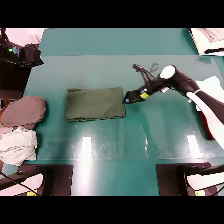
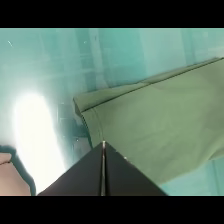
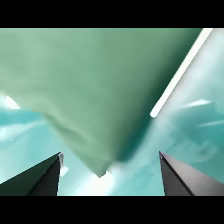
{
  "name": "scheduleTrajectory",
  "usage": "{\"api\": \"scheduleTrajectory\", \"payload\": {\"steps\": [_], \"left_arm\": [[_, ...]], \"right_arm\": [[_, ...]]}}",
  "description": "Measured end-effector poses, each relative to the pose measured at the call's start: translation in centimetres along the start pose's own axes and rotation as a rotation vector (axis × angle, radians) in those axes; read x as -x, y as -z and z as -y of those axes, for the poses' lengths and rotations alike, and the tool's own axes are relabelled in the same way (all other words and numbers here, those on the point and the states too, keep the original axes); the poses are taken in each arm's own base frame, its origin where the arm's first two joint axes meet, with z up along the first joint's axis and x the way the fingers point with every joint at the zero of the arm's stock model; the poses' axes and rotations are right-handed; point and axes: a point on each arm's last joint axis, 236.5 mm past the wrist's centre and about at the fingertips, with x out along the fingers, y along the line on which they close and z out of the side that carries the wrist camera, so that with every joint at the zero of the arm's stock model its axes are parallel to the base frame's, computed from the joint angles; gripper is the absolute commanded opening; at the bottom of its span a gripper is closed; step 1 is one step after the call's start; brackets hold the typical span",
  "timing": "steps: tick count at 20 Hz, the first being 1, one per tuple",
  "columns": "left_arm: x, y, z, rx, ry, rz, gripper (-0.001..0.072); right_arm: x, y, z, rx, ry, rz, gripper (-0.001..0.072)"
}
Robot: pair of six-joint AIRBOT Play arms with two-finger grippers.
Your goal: Fold the shirts.
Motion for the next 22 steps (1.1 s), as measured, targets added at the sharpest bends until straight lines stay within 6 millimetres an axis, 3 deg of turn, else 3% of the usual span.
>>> {"api": "scheduleTrajectory", "payload": {"steps": [4, 8, 9, 12, 13, 14, 15, 17, 19, 22], "left_arm": [[-0.5, 0.6, -0.1, 0.004, 0.002, -0.018, 0.0026], [-0.9, 1.0, -0.1, 0.003, 0.004, -0.034, 0.0026], [-0.9, 1.1, -0.1, 0.003, 0.004, -0.036, 0.0027], [-1.0, 1.2, -0.1, -0.008, 0.006, -0.040, 0.0026], [-1.0, 1.2, -0.1, -0.011, 0.006, -0.041, 0.0026], [-1.0, 1.3, -0.1, -0.014, 0.007, -0.043, 0.0026], [-1.0, 1.3, -0.1, -0.016, 0.007, -0.043, 0.0026], [-1.0, 1.3, -0.1, -0.019, 0.007, -0.043, 0.0026], [-1.0, 1.3, -0.1, -0.021, 0.008, -0.045, 0.0026], [-1.0, 1.7, 0.1, -0.021, 0.015, -0.063, 0.0026]], "right_arm": [[-1.9, -0.3, 1.7, -0.133, -0.067, 0.049, 0.0680], [-5.4, -2.0, -0.7, -0.150, -0.158, 0.042, 0.0667], [-6.3, -2.5, -1.6, -0.148, -0.179, 0.041, 0.0597], [-9.0, -3.6, -3.9, -0.124, -0.218, 0.040, 0.0287], [-9.7, -3.9, -4.7, -0.109, -0.226, 0.042, 0.0090], [-10.2, -4.1, -5.5, -0.090, -0.240, 0.040, 0.0020], [-10.5, -4.3, -6.4, -0.060, -0.251, 0.044, 0.0019], [-10.7, -4.9, -7.7, -0.011, -0.266, 0.057, 0.0016], [-9.6, -5.7, -8.4, 0.020, -0.274, 0.085, 0.0016], [-4.9, -7.2, -6.9, 0.028, -0.244, 0.165, 0.0016]]}}
